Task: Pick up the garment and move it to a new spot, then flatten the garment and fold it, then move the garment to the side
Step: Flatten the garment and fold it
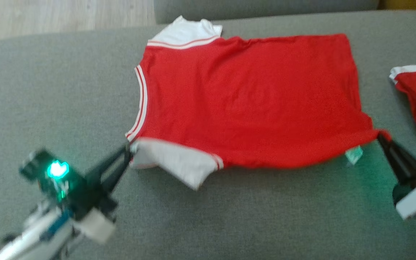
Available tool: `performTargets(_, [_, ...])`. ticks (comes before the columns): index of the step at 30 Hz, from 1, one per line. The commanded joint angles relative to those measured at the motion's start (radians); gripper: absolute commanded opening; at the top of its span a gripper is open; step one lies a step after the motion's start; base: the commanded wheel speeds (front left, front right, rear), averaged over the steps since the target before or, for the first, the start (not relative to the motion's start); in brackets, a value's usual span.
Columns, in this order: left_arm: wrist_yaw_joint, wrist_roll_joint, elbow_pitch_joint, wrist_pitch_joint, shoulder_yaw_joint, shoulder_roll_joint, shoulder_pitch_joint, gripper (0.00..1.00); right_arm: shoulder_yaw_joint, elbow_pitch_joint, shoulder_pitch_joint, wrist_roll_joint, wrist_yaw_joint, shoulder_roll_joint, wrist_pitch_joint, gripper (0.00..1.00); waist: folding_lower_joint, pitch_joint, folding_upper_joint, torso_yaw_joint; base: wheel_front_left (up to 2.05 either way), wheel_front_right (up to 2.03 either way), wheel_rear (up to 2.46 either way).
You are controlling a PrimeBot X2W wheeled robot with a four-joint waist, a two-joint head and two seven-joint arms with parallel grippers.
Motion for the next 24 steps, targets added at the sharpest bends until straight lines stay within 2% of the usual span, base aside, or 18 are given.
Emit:
performTargets(1, [-0.014, 0.009, -0.003, -0.004, 0.061, 0.022, -0.086, 0.0, 0.007, -0.011, -0.039, 0.01, -0.001, -0.054, 0.0, 0.0, -0.0001, 0.033, -0.0001, 0.002, 0.0, 0.0, 0.0])
performTargets(11, [-0.132, 0.069, 0.203, -0.004, 0.087, -0.052, -0.415, 0.0, 0.08, 0.069, -0.28, 0.054, -0.001, -0.063, 0.021, 0.0, -0.0001, 0.167, -0.0001, -0.014, 0.0, 0.0, 0.0])
performTargets(18, [-0.17, 0.088, 0.38, -0.004, 0.073, -0.111, -0.541, 0.0, 0.176, 0.149, -0.419, 0.074, -0.001, -0.023, 0.035, 0.0, -0.0001, 0.225, -0.0001, -0.026, 0.0, 0.0, 0.0])
performTargets(19, [-0.172, 0.086, 0.411, -0.004, 0.072, -0.122, -0.551, 0.3, 0.193, 0.159, -0.434, 0.077, -0.001, -0.017, 0.036, 0.08, -0.0001, 0.229, -0.0001, -0.027, 0.0, 0.0, 0.0])
performTargets(20, [-0.174, 0.083, 0.437, -0.004, 0.072, -0.133, -0.56, 0.74, 0.21, 0.166, -0.446, 0.081, -0.001, -0.011, 0.036, 0.35, -0.0001, 0.232, -0.0001, -0.028, 0.0, 0.0, 0.0])
performTargets(21, [-0.175, 0.08, 0.457, -0.004, 0.073, -0.143, -0.563, 1.0, 0.224, 0.178, -0.457, 0.083, -0.001, -0.007, 0.032, 1.0, -0.0001, 0.233, -0.0001, -0.029, 0.0, 0.0, 0.0])
performTargets(24, [-0.174, 0.071, 0.51, -0.004, 0.073, -0.167, -0.55, 1.0, 0.256, 0.22, -0.477, 0.092, -0.001, 0.008, 0.017, 1.0, -0.0001, 0.226, -0.0001, -0.034, 0.0, 0.0, 0.0])
